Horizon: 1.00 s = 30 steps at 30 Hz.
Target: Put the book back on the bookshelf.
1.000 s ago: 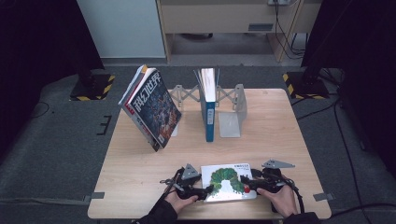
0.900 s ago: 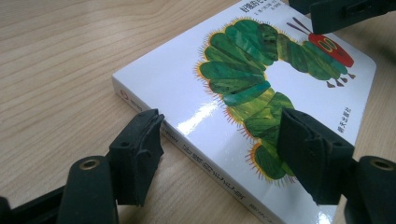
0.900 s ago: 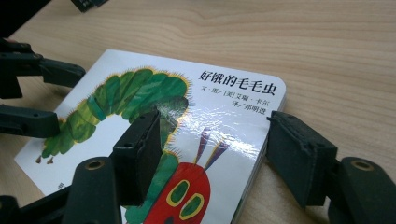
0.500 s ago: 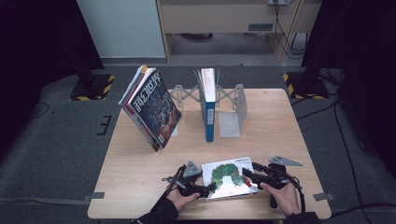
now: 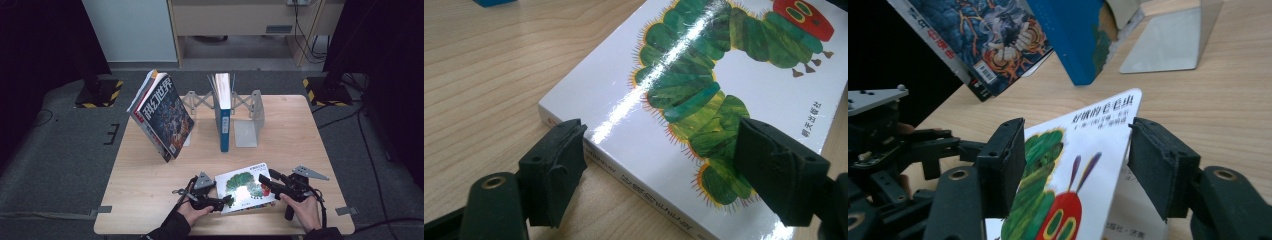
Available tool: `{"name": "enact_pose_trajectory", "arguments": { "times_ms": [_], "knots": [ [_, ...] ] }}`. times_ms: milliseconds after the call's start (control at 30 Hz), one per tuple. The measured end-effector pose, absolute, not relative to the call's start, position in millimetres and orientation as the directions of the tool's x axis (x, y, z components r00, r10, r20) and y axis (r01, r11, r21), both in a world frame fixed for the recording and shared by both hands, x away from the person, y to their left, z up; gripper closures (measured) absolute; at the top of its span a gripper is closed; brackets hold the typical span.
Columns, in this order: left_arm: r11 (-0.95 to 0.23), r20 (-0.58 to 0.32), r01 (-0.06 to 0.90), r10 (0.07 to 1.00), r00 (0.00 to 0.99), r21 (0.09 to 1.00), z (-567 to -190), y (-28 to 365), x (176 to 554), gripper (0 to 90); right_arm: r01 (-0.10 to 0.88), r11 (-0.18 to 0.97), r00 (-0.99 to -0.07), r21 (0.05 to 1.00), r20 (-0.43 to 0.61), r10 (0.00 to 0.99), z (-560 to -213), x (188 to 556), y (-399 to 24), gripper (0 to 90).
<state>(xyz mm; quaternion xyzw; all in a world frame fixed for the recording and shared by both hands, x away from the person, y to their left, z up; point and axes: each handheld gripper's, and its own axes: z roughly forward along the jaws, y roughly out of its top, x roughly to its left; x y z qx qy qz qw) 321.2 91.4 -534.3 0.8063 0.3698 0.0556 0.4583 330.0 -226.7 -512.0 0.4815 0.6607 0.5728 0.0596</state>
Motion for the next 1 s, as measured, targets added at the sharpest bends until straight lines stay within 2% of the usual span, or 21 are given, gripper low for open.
{"name": "enact_pose_trajectory", "arguments": {
  "times_ms": [200, 233, 400, 600, 1000],
  "knots": [
    [-0.305, -0.253, 0.548, 0.647, 0.72, 0.779, -534, 91, 320, 16.5, 0.571, -0.09, -0.532, 0.816, 0.452, 0.716, -513, 328, -225, 40.7],
    [-0.307, -0.255, 0.549, 0.644, 0.721, 0.777, -534, 91, 321, 16.5, 0.58, -0.084, -0.532, 0.81, 0.455, 0.714, -513, 328, -225, 45.7],
    [-0.296, -0.274, 0.563, 0.645, 0.714, 0.771, -535, 92, 321, 15.6, 0.616, 0.007, -0.572, 0.787, 0.441, 0.692, -517, 329, -216, 46.1],
    [-0.296, -0.29, 0.58, 0.643, 0.709, 0.759, -536, 92, 323, 13.3, 0.64, 0.039, -0.578, 0.768, 0.447, 0.683, -520, 333, -217, 53.9],
    [-0.284, -0.309, 0.59, 0.639, 0.704, 0.755, -536, 93, 324, 13.3, 0.67, 0.007, -0.584, 0.743, 0.521, 0.623, -518, 338, -214, 68.4]
  ]
}}
